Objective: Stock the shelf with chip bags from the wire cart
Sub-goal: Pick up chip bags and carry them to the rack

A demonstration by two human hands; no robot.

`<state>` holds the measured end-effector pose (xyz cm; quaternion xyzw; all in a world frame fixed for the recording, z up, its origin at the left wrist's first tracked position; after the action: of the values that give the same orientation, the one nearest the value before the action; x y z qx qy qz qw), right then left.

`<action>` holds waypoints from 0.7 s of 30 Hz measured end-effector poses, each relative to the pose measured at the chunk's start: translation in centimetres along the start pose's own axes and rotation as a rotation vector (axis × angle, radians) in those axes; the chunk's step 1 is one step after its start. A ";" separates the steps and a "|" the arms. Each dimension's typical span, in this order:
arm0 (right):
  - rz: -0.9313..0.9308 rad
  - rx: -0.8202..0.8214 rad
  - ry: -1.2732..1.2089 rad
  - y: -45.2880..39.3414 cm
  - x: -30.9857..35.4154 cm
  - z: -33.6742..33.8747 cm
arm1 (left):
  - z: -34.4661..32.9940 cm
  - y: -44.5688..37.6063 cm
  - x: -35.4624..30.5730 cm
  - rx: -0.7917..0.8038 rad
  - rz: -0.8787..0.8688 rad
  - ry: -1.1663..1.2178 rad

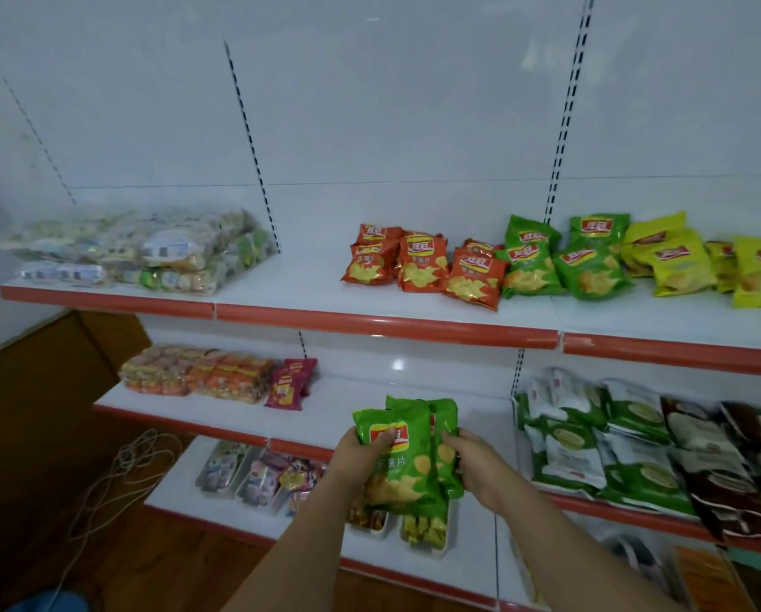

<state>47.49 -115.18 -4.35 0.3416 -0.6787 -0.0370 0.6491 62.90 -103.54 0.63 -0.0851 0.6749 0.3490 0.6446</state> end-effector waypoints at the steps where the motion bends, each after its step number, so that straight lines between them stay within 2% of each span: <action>1: -0.012 0.008 0.017 -1.1 0.2 -1.0 | 0.6 -1.1 0.0 -0.020 0.013 0.001; 10: -0.080 0.118 0.086 -8.6 -0.1 -12.4 | 9.2 -9.0 1.0 -0.107 0.107 0.020; 14: -0.122 0.143 0.089 -11.4 -0.8 -18.5 | 14.7 -13.0 1.6 -0.090 0.155 0.020; 21: -0.112 0.076 0.181 -17.6 -2.1 -31.1 | 25.6 -23.4 3.1 -0.042 0.130 -0.011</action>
<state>82.80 -115.31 -9.97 0.4051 -0.5980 -0.0164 0.6915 96.35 -105.01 -8.78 -0.0528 0.6677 0.4049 0.6224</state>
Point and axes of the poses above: each hand's wrist, its own y-axis away from the middle knuckle, its own z-axis out of the back of the hand, x = y × z, the point moved 6 cm from there along -y, towards the middle knuckle, and after that the axes turned 5 degrees about -x, right-handed, at the moved point
